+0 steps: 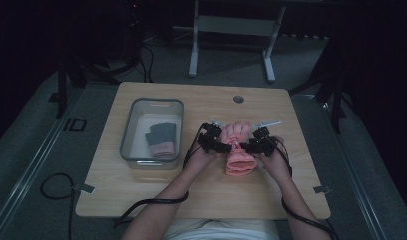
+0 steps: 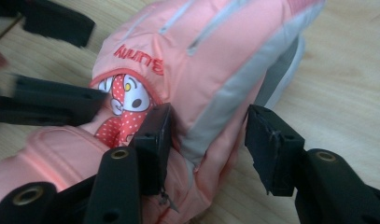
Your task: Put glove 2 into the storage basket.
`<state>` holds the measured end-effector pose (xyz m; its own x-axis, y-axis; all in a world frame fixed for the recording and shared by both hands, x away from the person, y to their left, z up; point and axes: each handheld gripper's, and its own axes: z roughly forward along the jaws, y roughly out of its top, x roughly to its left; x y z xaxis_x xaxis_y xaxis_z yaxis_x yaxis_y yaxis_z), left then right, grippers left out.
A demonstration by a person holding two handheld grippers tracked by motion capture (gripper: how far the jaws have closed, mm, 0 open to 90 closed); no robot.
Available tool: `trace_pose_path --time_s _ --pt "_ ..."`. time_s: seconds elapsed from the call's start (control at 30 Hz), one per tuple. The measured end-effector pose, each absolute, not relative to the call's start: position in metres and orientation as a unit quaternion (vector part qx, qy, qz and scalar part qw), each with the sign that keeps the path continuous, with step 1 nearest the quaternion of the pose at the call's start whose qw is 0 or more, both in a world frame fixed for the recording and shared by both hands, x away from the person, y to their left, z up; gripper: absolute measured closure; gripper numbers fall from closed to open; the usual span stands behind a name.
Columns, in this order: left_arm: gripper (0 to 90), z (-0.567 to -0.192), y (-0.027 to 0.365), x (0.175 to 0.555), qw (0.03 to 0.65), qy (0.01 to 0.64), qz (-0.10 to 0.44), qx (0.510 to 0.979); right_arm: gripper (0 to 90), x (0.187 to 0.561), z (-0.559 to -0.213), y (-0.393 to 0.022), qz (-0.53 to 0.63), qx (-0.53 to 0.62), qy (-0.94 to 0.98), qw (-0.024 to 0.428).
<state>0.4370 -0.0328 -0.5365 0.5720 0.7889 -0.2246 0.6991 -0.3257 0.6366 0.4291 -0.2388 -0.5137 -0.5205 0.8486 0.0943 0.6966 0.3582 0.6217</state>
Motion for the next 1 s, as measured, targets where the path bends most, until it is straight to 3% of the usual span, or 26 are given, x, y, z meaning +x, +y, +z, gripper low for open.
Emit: trace_pose_path --time_s 0.07,0.23,0.43,0.67,1.0 --pt "25.2 -0.542 -0.032 0.441 0.369 0.462 0.034 0.806 50.6 0.433 -0.517 -0.242 0.315 0.483 0.811 0.100" --pt "52.8 -0.551 -0.031 0.447 0.405 0.456 -0.032 0.792 54.4 0.440 -0.523 -0.244 0.324 0.487 0.809 0.064" --pt "77.0 -0.545 -0.033 0.447 0.401 0.449 -0.033 0.798 64.5 0.439 -0.522 -0.242 0.329 0.483 0.809 0.061" --pt "80.4 -0.534 -0.029 0.449 0.413 0.449 -0.046 0.791 68.4 0.438 -0.517 -0.244 0.340 0.485 0.803 0.059" --pt "81.0 -0.505 -0.022 0.445 0.427 0.435 -0.024 0.792 69.4 0.433 -0.492 -0.242 0.372 0.475 0.794 0.078"
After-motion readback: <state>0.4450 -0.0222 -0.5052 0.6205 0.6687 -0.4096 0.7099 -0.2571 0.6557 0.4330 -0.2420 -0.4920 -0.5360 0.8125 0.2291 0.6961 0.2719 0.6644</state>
